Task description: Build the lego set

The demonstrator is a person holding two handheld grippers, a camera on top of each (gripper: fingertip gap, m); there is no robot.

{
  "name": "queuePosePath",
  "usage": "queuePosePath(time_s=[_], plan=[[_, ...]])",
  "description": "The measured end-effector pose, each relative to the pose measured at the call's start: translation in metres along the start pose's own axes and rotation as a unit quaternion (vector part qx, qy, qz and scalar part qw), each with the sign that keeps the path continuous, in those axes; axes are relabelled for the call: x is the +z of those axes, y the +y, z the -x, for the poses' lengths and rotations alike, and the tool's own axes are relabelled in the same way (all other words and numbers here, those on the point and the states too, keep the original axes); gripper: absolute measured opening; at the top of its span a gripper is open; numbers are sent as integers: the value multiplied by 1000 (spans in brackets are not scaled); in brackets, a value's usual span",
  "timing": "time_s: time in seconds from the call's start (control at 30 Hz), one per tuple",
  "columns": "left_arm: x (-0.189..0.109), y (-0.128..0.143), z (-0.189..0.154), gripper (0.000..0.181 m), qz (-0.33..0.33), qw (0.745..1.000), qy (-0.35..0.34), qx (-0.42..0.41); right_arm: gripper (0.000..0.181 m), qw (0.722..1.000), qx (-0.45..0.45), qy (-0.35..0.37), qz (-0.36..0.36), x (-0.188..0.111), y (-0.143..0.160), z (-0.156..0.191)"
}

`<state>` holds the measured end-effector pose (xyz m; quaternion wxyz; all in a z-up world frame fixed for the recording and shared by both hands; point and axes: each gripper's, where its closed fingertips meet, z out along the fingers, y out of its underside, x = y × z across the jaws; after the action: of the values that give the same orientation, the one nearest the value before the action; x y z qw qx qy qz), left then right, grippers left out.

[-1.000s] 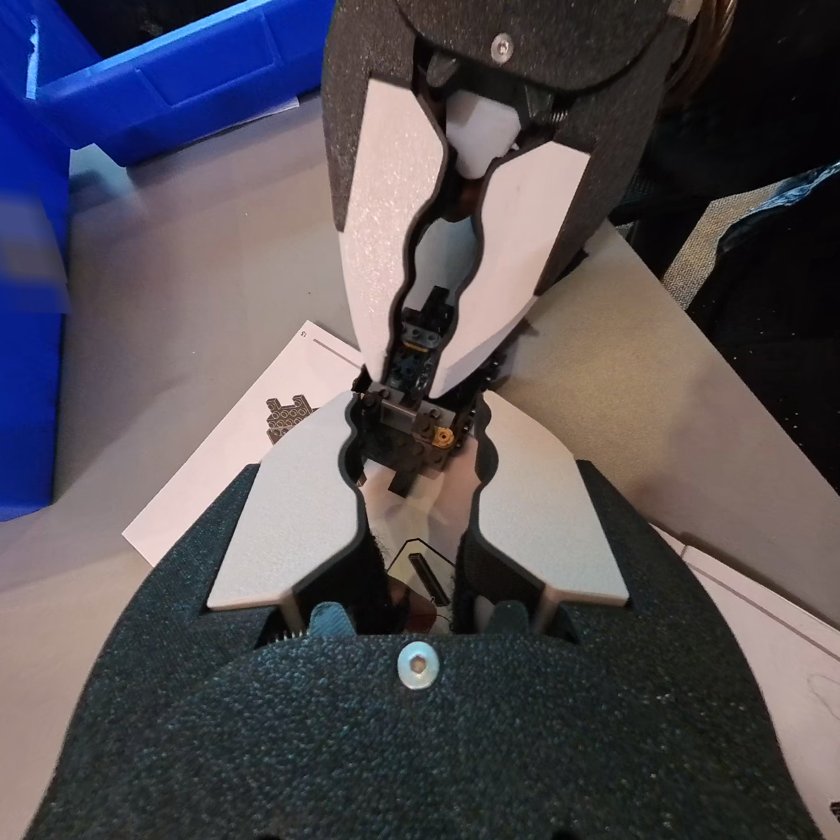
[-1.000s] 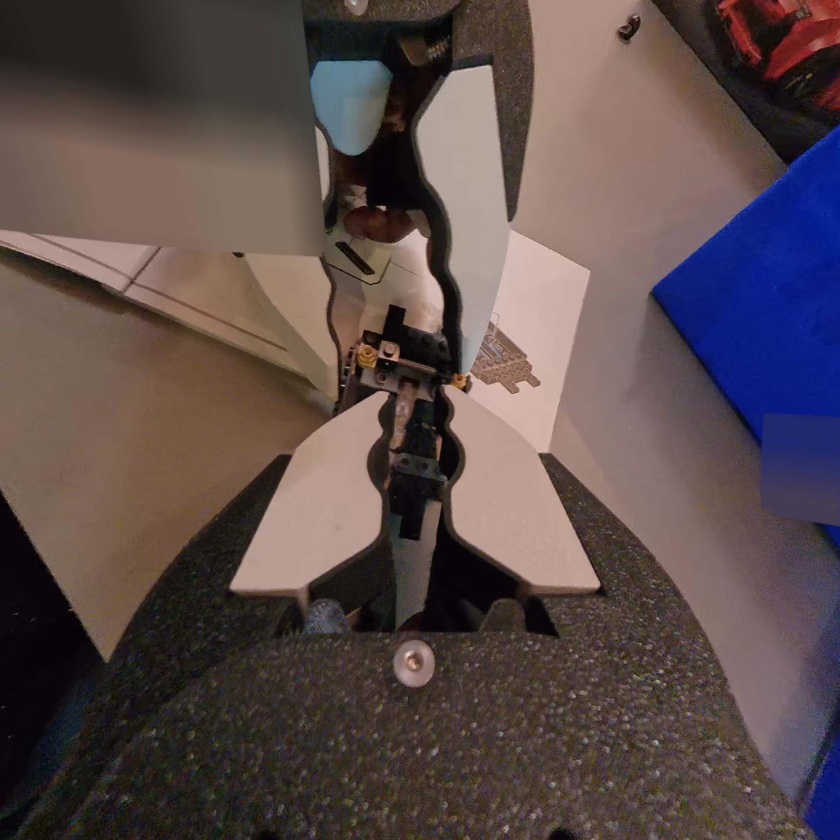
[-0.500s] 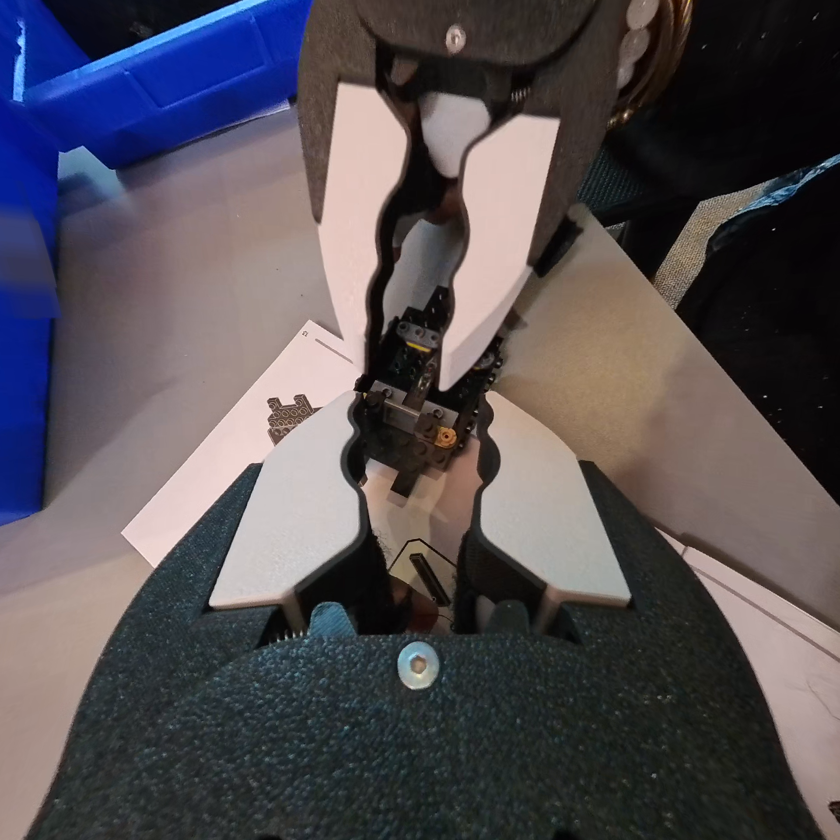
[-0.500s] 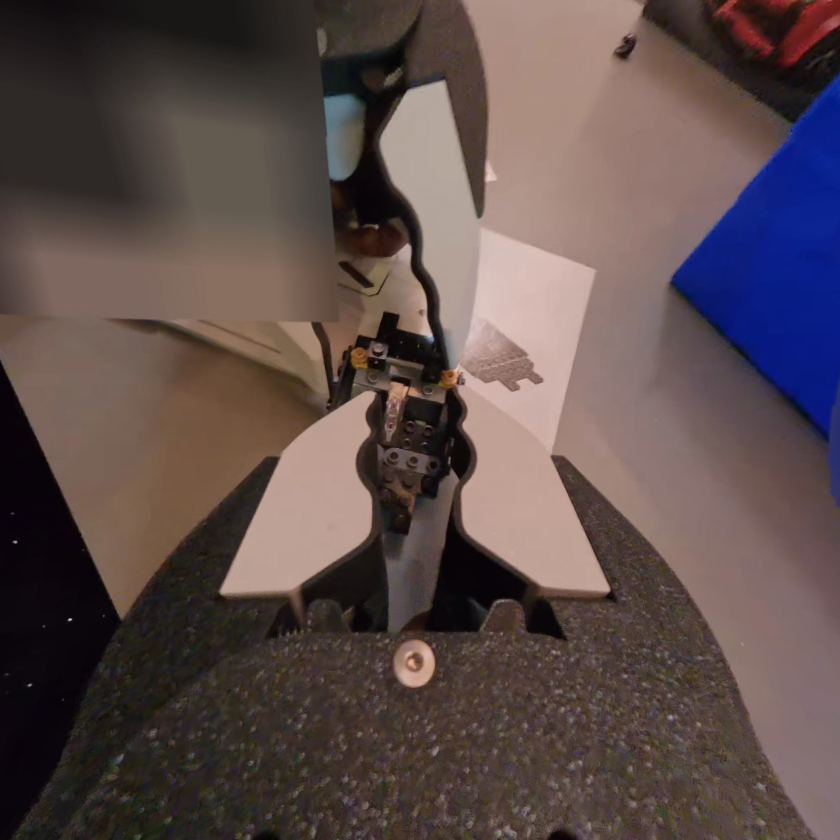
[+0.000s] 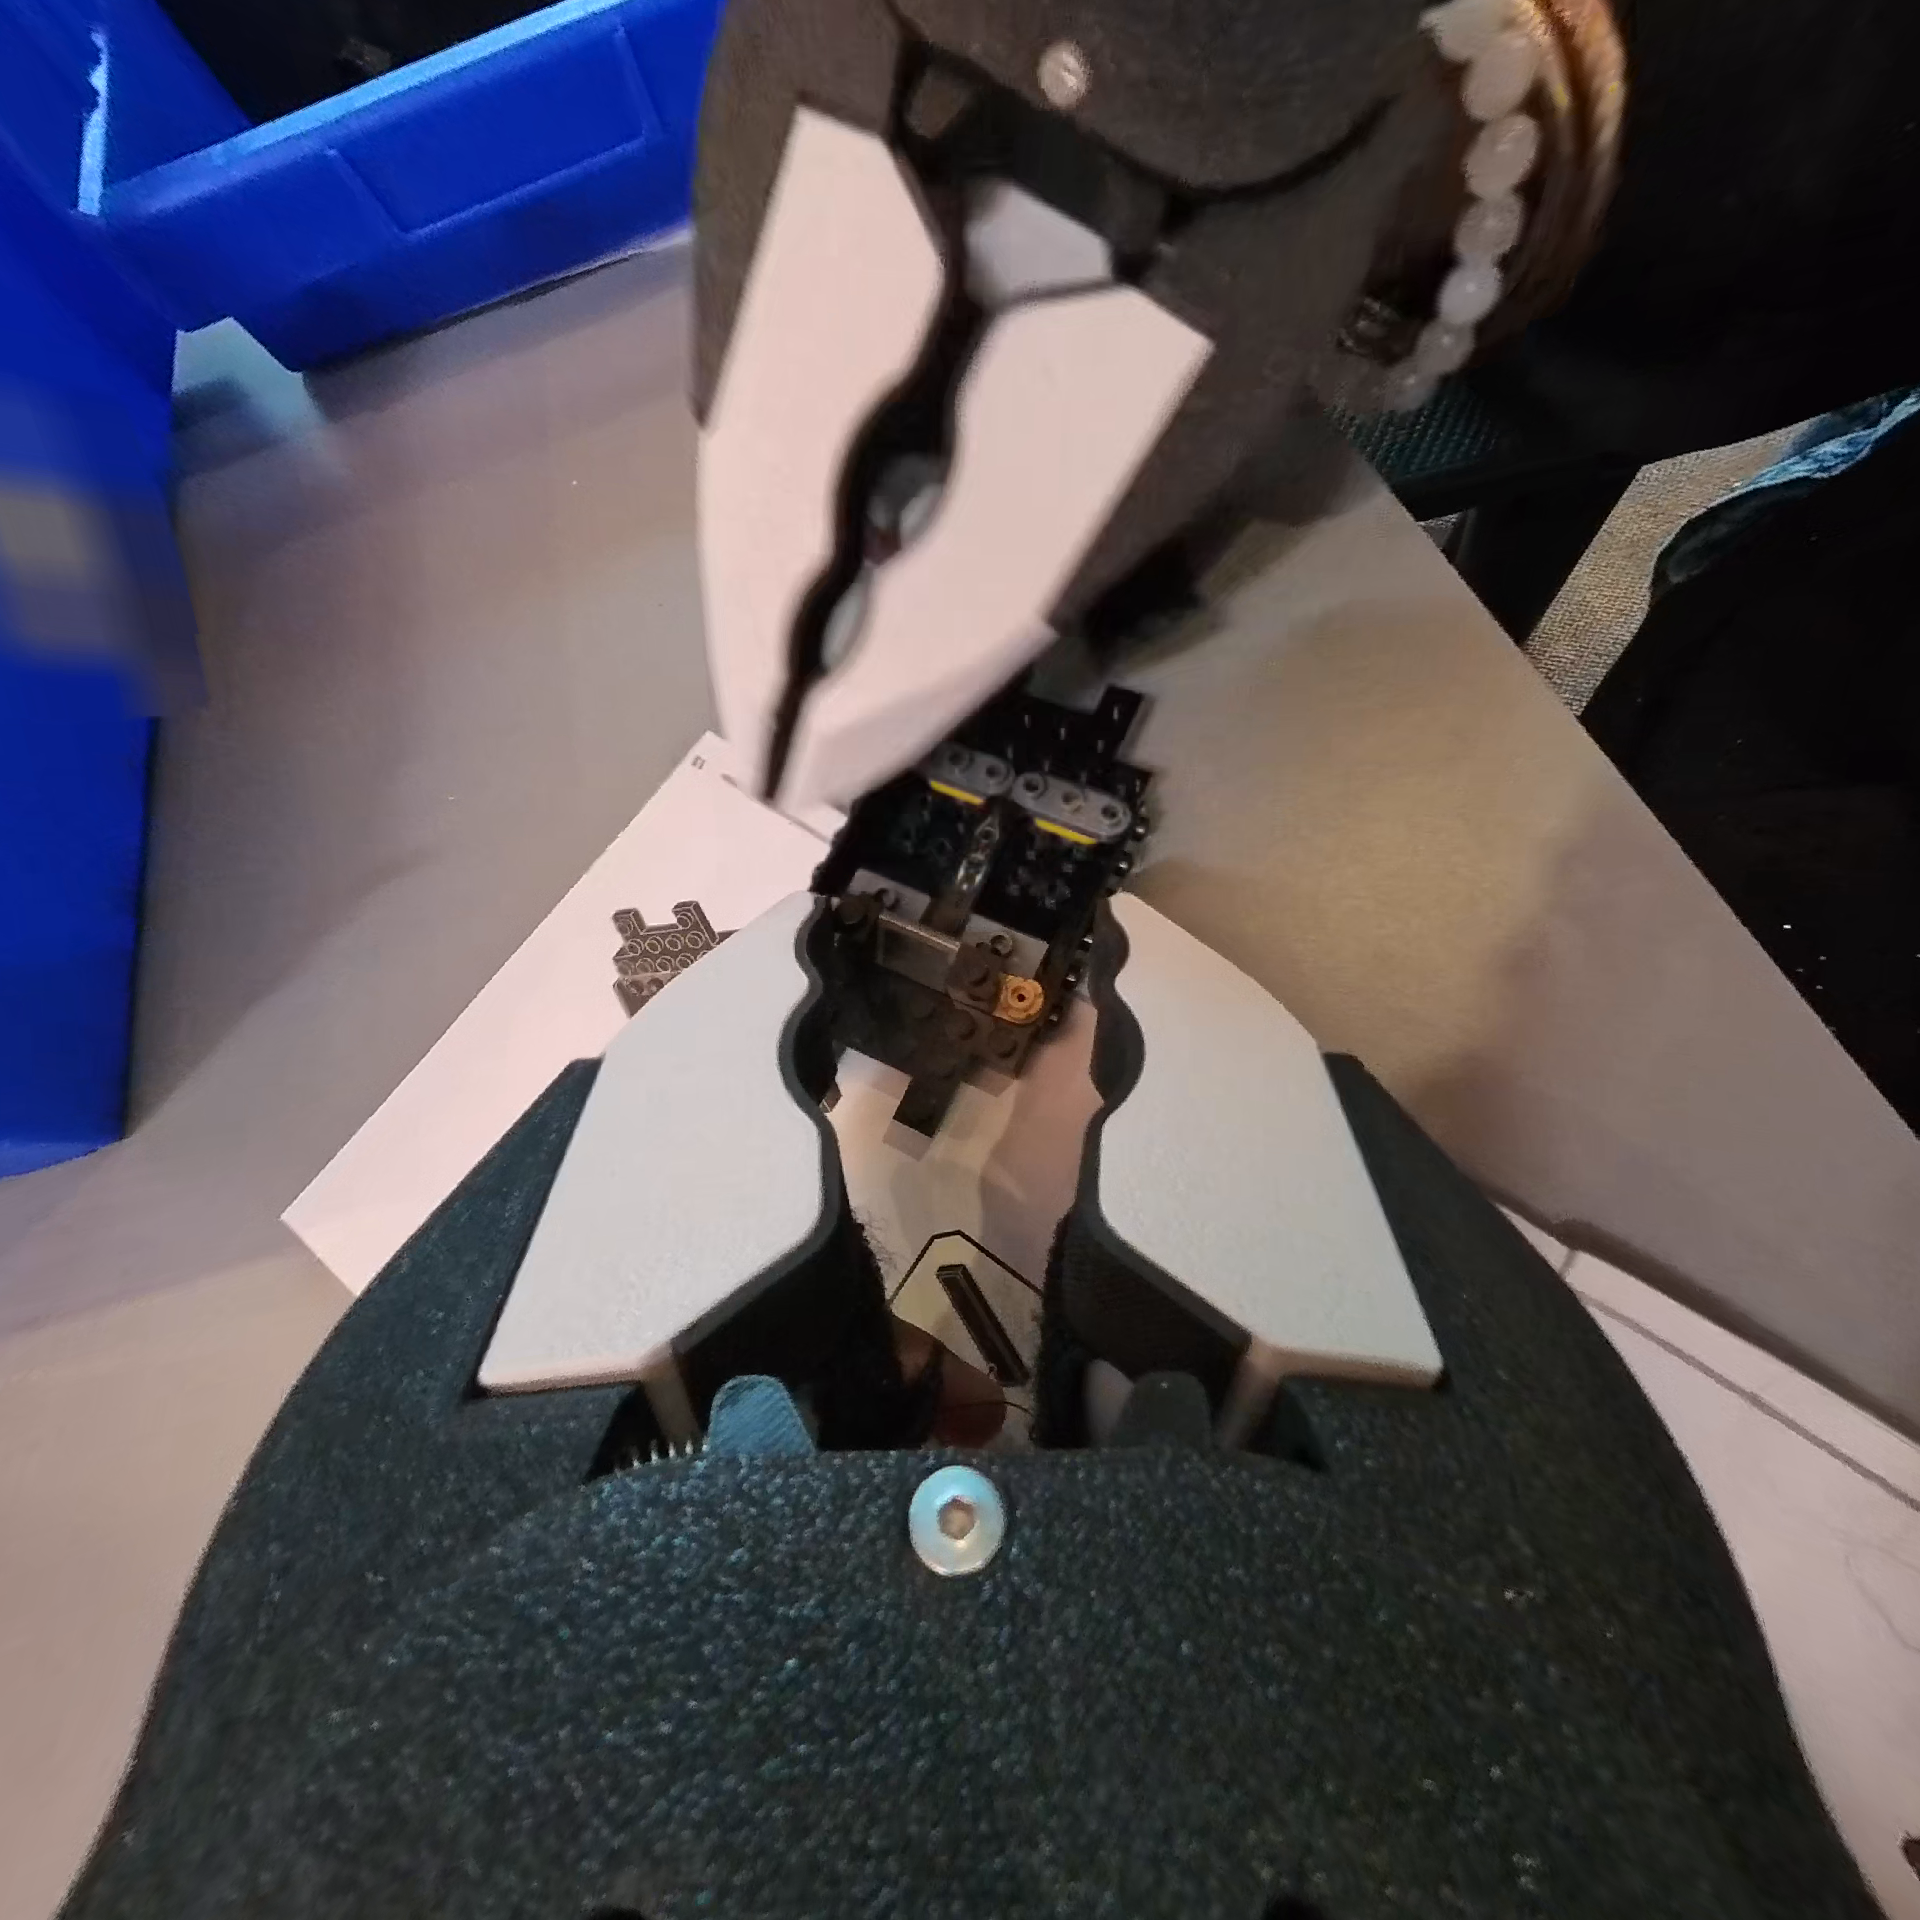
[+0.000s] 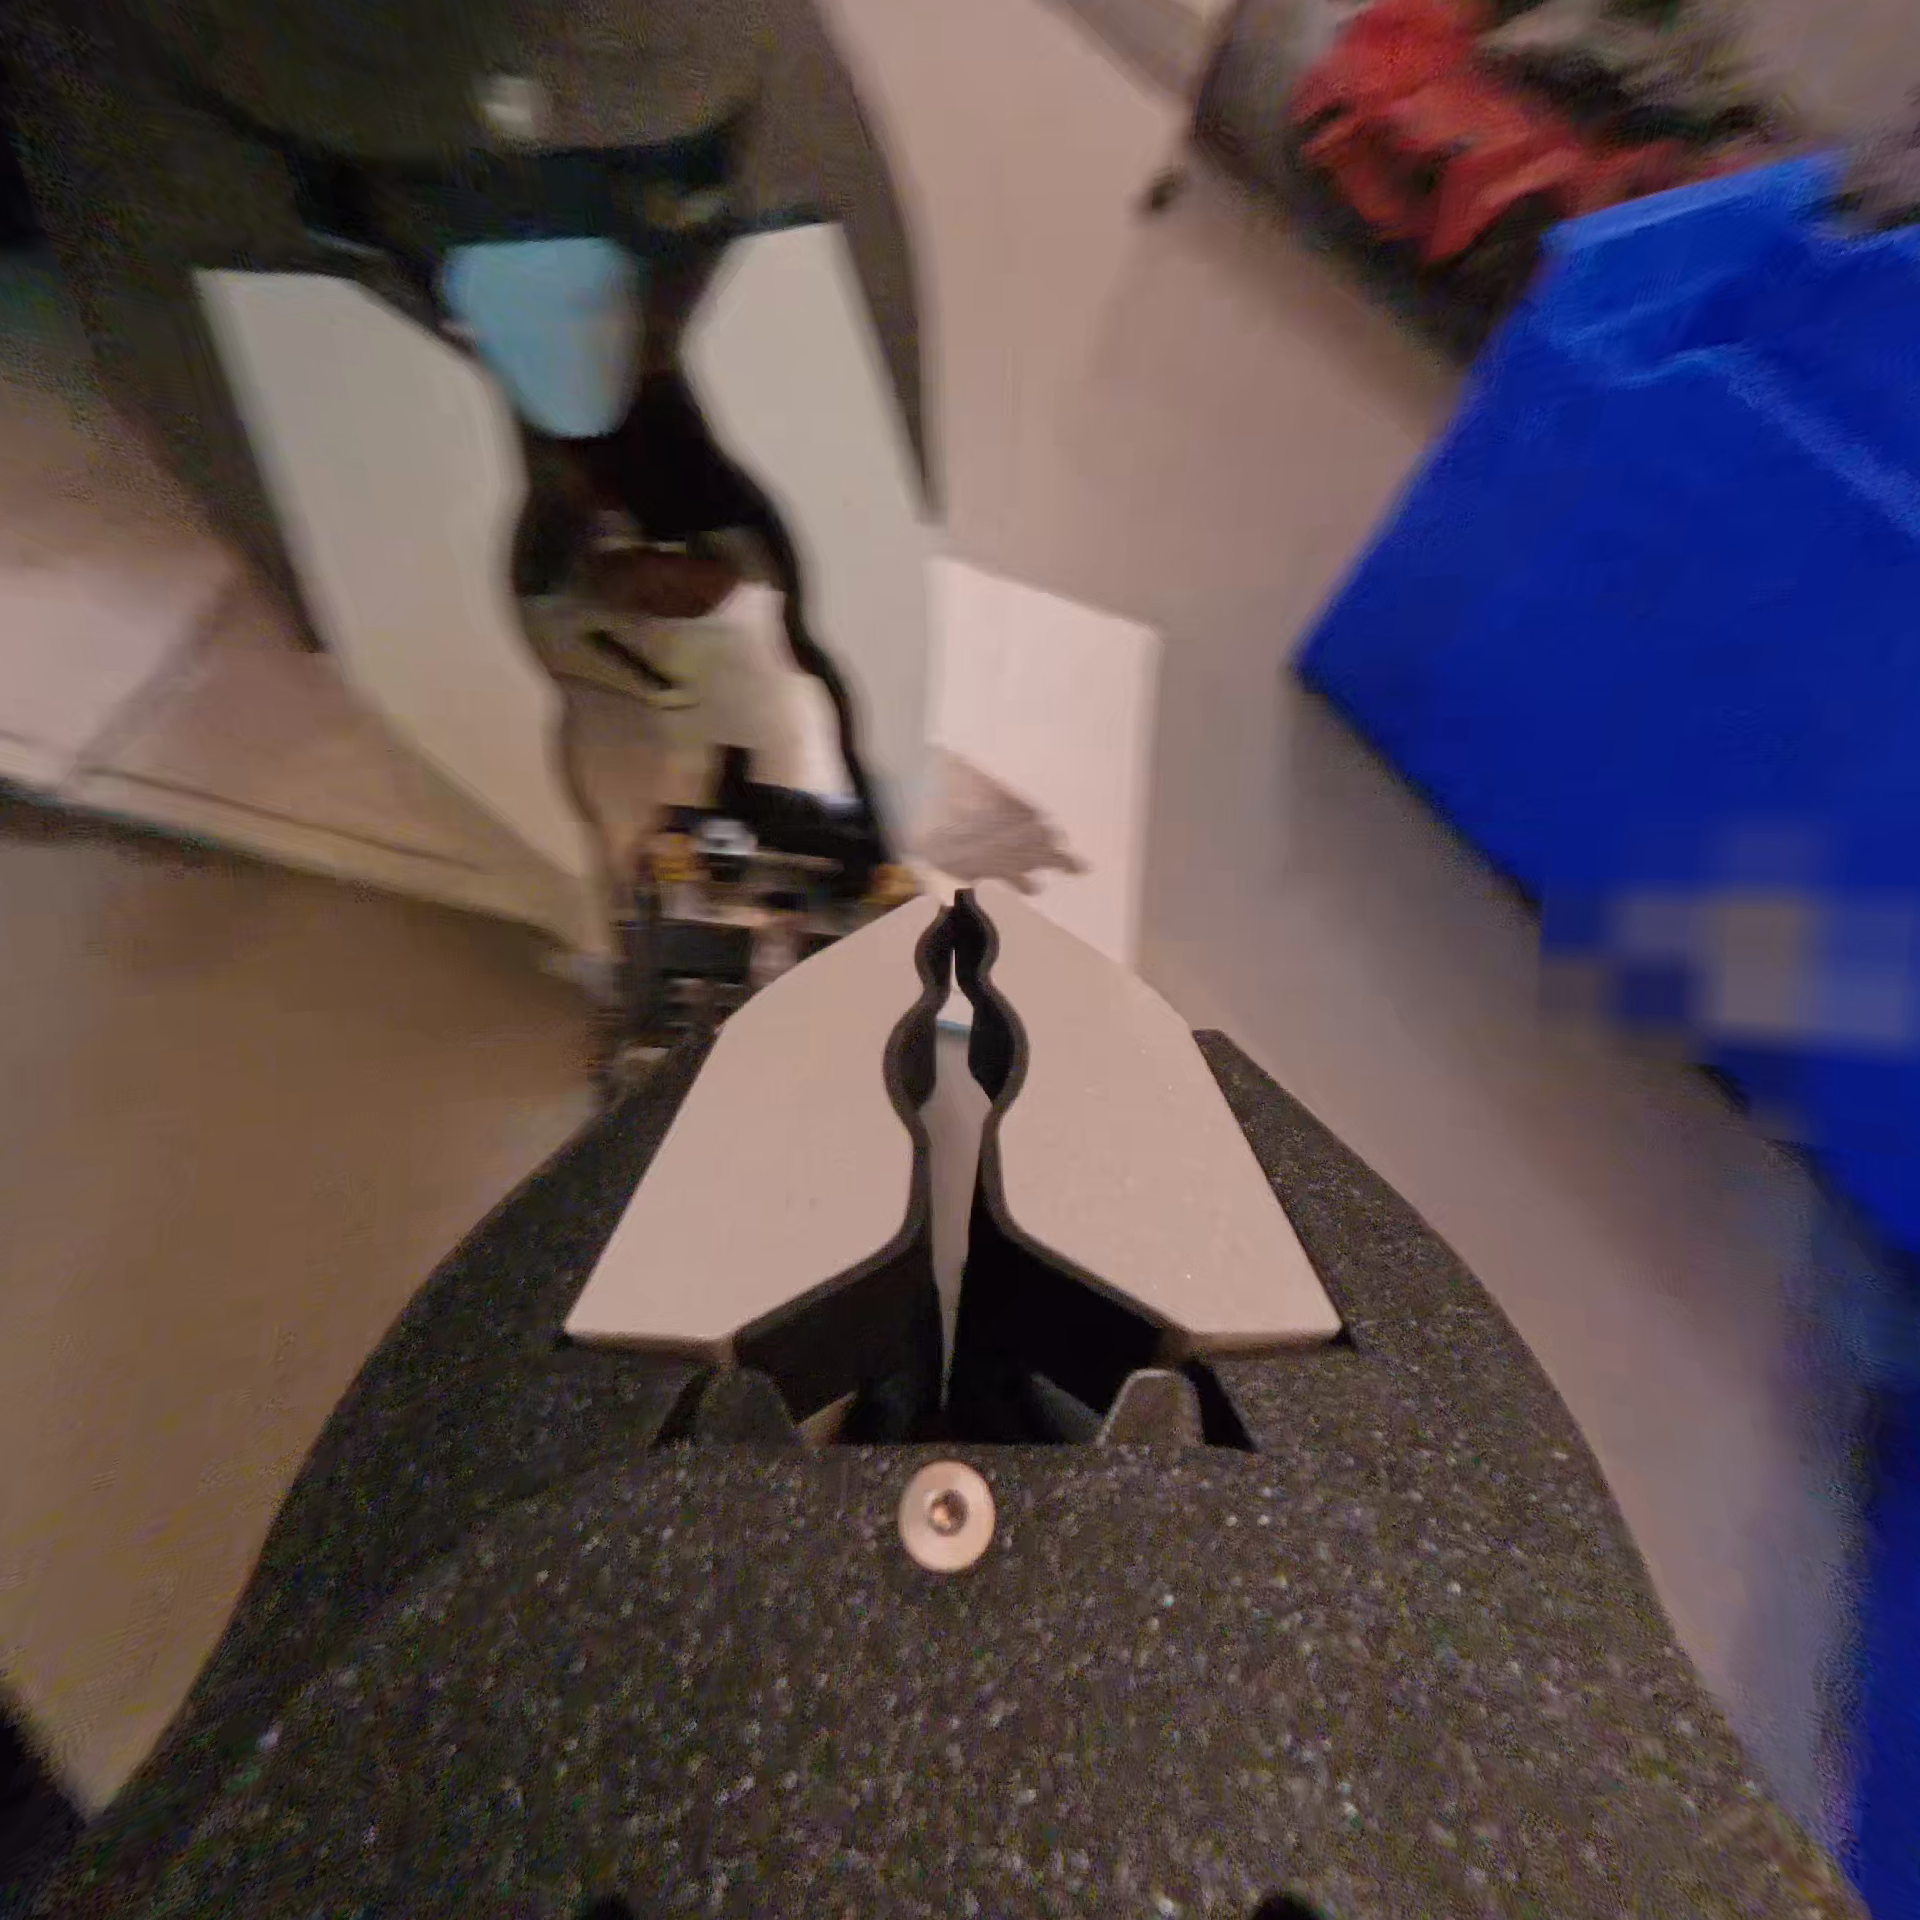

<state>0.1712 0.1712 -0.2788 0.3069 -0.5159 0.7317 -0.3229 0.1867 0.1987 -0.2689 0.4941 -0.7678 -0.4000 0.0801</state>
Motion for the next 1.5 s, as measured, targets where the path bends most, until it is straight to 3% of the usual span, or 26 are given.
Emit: queuePosePath(time_s=[0.03,0.13,0.2,0.27,0.53,0.57,0.6,0.63,0.77,0.87,1.13,1.5], plan=[[0,0,0,47,0,1000,0,-1,0,1000,10,0,-6,-3,1,-5],[0,0,0,47,0,1000,1,-2,0,995,16,-93,-37,-10,-7,18],[0,0,0,47,0,1000,2,-3,18,993,6,-120,-15,-9,-1,28],[0,0,0,47,0,1000,2,-3,20,991,-7,-134,9,-5,4,33],[0,0,-2,47,0,1000,2,-1,14,990,-12,-137,14,2,2,32],[0,0,-1,47,0,1000,0,-2,10,994,-9,-107,14,3,2,25],[-1,-1,-6,47,-2,1000,12,1,0,999,-16,-32,19,6,5,3],[-1,-1,-8,47,-2,1000,14,4,0,999,-31,-14,21,5,9,-5],[-1,-1,-8,47,-2,1000,17,-1,1,992,29,-113,-38,-7,-8,15],[-1,-1,-8,47,-2,1000,17,-1,25,988,17,-150,-10,-8,-1,29],[-1,-1,-9,47,-2,1000,13,2,27,989,-2,-144,19,-3,5,33],[-1,1,7,47,6,999,-34,-29,4,995,15,-96,28,2,3,26]])
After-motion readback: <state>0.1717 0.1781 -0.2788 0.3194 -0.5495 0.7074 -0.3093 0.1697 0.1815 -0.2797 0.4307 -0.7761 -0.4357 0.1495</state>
